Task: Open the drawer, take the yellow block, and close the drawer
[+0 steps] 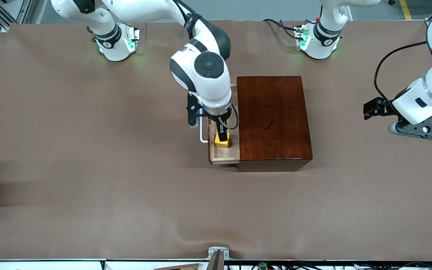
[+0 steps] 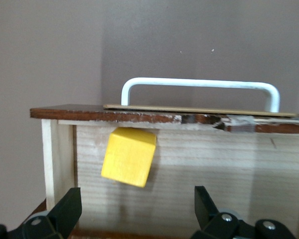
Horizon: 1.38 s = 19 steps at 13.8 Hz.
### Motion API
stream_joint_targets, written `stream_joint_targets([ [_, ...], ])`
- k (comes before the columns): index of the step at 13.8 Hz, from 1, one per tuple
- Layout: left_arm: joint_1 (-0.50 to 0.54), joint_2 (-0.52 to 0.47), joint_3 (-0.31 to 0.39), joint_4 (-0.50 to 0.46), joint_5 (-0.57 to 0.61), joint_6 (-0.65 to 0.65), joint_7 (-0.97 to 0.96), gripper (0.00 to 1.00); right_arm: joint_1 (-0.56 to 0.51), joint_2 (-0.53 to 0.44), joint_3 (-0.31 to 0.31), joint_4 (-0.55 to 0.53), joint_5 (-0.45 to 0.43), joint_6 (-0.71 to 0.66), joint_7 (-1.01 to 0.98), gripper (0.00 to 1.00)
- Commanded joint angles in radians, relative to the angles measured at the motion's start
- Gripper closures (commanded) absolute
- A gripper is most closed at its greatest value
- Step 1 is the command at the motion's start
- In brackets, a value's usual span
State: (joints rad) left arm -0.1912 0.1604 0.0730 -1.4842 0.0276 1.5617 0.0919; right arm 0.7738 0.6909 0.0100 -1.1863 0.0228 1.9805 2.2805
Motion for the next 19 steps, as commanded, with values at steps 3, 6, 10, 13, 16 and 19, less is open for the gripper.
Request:
stream_joint_targets([
  [3, -0.008, -0.016, -0.004, -0.014, 0.026, -0.009, 0.014, 0.0, 0.002, 0.074, -0.021, 0.043, -0.029, 0.044, 0.039, 0.0],
  [6, -0.007, -0.016, -0.004, -0.018, 0.026, -0.008, 0.014, 0.0, 0.002, 0.094, -0.025, 0.043, -0.029, 0.061, 0.039, 0.0],
  [10, -0.007, -0.015, -0.004, -0.019, 0.026, -0.008, 0.014, 0.0, 0.004, 0.113, -0.027, 0.042, -0.029, 0.069, 0.037, 0.0],
  [13, -0.005, -0.015, -0.004, -0.019, 0.026, -0.008, 0.014, 0.0, 0.009, 0.119, -0.025, 0.04, -0.029, 0.069, 0.039, 0.0],
  [16, -0.005, -0.015, -0.004, -0.019, 0.026, -0.008, 0.014, 0.0, 0.012, 0.119, -0.025, 0.04, -0.029, 0.07, 0.039, 0.16],
  [19, -0.005, -0.015, -0.004, -0.019, 0.026, -0.008, 0.014, 0.0, 0.012, 0.119, -0.025, 0.04, -0.027, 0.07, 0.036, 0.73],
])
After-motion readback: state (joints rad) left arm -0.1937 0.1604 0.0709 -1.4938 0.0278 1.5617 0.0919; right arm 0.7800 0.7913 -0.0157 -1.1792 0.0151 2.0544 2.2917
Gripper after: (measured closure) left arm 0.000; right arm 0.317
